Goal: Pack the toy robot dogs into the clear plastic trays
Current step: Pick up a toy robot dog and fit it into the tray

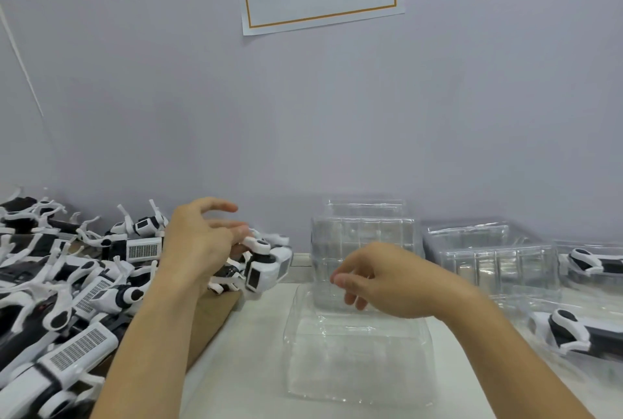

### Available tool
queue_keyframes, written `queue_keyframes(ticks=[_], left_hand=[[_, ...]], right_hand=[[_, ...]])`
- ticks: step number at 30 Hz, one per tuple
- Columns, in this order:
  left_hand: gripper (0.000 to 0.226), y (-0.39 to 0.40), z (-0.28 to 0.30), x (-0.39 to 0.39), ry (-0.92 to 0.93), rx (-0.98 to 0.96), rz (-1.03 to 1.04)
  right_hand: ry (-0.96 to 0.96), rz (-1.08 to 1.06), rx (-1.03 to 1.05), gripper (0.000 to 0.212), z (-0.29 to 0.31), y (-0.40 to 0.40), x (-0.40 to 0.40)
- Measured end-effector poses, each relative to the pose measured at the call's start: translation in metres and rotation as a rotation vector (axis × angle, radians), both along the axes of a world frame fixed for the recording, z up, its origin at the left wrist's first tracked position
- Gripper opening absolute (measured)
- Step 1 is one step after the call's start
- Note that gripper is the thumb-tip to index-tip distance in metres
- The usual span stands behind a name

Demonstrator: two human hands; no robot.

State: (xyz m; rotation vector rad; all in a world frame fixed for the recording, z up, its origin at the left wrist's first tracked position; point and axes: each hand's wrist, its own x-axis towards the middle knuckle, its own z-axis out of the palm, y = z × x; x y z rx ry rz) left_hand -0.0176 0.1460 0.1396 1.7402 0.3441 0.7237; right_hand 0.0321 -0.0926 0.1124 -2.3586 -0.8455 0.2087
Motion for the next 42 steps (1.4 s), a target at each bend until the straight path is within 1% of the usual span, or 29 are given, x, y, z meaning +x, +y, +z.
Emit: queue_keyframes(ticks=[3, 5, 6, 7, 8, 10, 12, 14, 15, 16, 18, 20, 22, 23, 26, 27, 28, 30, 31, 33, 36, 38, 42], left_hand=[[0.027, -0.022, 0.008, -0.001, -0.112, -0.171, -0.138], [0.025, -0.035, 0.012, -0.002, -0.168, -0.244, -0.213], [0.024, -0.040, 0.014, -0.003, -0.192, -0.272, -0.244], [0.023, -0.044, 0.016, -0.004, -0.216, -0.299, -0.271], [0.021, -0.046, 0.017, -0.005, -0.238, -0.325, -0.291], [0.020, -0.047, 0.019, -0.006, -0.271, -0.369, -0.305], [0.019, -0.046, 0.020, -0.006, -0.292, -0.447, -0.319], [0.017, -0.046, 0.021, -0.005, -0.299, -0.591, -0.378], [0.016, -0.047, 0.021, -0.005, -0.293, -0.666, -0.419], [0.015, -0.049, 0.021, -0.005, -0.284, -0.729, -0.459], [0.013, -0.052, 0.021, -0.004, -0.265, -0.792, -0.516], [0.012, -0.054, 0.020, -0.003, -0.255, -0.750, -0.524], [0.013, -0.053, 0.019, -0.002, -0.255, -0.618, -0.491], [0.015, -0.052, 0.017, -0.002, -0.252, -0.504, -0.453], [0.024, -0.049, 0.013, -0.002, -0.207, -0.045, -0.302], [0.029, -0.048, 0.011, -0.001, -0.201, 0.052, -0.288], [0.035, -0.048, 0.010, 0.000, -0.200, 0.106, -0.308], [0.046, -0.047, 0.006, 0.003, -0.197, 0.135, -0.429], [0.047, -0.048, 0.005, 0.004, -0.190, 0.119, -0.506], [0.042, -0.048, 0.002, 0.005, -0.171, 0.091, -0.612], [0.028, -0.050, 0.000, 0.007, -0.183, 0.084, -0.595], [0.029, -0.050, -0.001, 0.009, -0.193, 0.041, -0.557], [0.028, -0.053, -0.005, 0.013, -0.177, -0.077, -0.566]], right_hand=[[0.105, -0.024, 0.184, 0.037, 0.000, 0.016, -0.007], [0.177, -0.059, 0.272, 0.039, -0.001, 0.021, -0.010], [0.161, -0.086, 0.286, 0.038, 0.000, 0.020, -0.009], [0.105, -0.128, 0.286, 0.038, 0.001, 0.017, -0.007], [0.036, -0.185, 0.287, 0.042, 0.001, 0.014, -0.004], [-0.067, -0.289, 0.359, 0.064, 0.004, 0.006, 0.000], [-0.133, -0.262, 0.477, 0.080, 0.005, 0.002, 0.002], [-0.268, -0.174, 0.508, 0.091, 0.003, 0.003, 0.003], [-0.373, -0.147, 0.501, 0.092, 0.001, 0.005, 0.002], [-0.485, -0.139, 0.499, 0.088, 0.001, 0.008, 0.001], [-0.682, -0.153, 0.523, 0.071, 0.002, 0.012, -0.002], [-0.802, -0.172, 0.530, 0.054, 0.003, 0.011, -0.002], [-0.803, -0.151, 0.521, 0.047, 0.003, 0.007, 0.001], [-0.767, -0.125, 0.516, 0.043, 0.003, 0.005, 0.003], [-0.577, -0.037, 0.510, 0.028, 0.000, 0.001, 0.005], [-0.486, -0.013, 0.508, 0.028, 0.000, 0.000, 0.006], [-0.393, 0.004, 0.507, 0.030, -0.001, -0.002, 0.006], [-0.252, 0.022, 0.504, 0.030, 0.000, -0.004, 0.006], [-0.193, 0.031, 0.507, 0.029, 0.000, -0.005, 0.005], [-0.058, 0.074, 0.542, 0.028, 0.002, -0.007, 0.002], [0.108, 0.127, 0.590, 0.026, 0.005, -0.009, -0.003], [0.108, 0.127, 0.568, 0.022, 0.006, -0.010, -0.004], [-0.123, 0.052, 0.434, 0.015, 0.004, -0.006, 0.000]])
